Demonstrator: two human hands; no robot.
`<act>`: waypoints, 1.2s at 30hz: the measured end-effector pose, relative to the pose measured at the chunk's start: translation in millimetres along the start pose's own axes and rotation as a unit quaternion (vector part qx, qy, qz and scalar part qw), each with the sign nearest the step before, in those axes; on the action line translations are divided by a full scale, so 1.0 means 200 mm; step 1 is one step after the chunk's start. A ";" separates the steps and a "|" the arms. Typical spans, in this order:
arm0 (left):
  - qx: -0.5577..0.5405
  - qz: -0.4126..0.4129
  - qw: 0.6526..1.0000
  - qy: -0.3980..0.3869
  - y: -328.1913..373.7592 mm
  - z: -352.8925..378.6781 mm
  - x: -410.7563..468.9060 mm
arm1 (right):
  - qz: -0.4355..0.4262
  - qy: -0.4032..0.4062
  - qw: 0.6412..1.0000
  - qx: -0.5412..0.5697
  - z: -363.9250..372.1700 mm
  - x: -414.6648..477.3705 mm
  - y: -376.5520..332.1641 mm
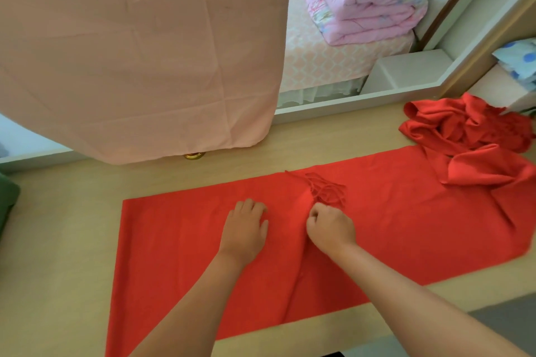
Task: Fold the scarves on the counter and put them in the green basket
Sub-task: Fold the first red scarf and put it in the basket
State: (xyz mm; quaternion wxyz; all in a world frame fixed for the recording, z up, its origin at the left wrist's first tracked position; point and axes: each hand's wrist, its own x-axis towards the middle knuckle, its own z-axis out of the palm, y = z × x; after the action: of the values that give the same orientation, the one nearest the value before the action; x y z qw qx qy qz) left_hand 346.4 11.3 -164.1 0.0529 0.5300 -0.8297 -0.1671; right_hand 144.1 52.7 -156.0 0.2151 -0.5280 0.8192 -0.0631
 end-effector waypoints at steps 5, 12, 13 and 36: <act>-0.042 0.053 0.992 -0.102 0.19 0.03 -0.15 | -0.051 -0.102 0.993 -0.023 0.07 -0.21 0.08; 0.029 -0.006 0.994 -0.108 0.25 0.10 -0.26 | -0.097 -0.103 0.990 0.030 0.10 -0.33 0.13; -0.012 -0.038 0.995 -0.092 0.23 0.10 -0.27 | -0.095 -0.099 0.990 0.024 0.10 -0.34 0.12; 0.052 -0.013 0.988 -0.145 0.15 0.07 -0.44 | 0.169 0.115 0.948 0.243 -0.06 -0.58 0.23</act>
State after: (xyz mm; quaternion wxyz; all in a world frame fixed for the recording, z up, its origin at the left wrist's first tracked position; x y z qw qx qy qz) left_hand 354.7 104.3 -160.1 -0.0975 0.5131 -0.8291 -0.1996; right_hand 140.5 175.0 -127.9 0.2484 -0.3028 0.8754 -0.2835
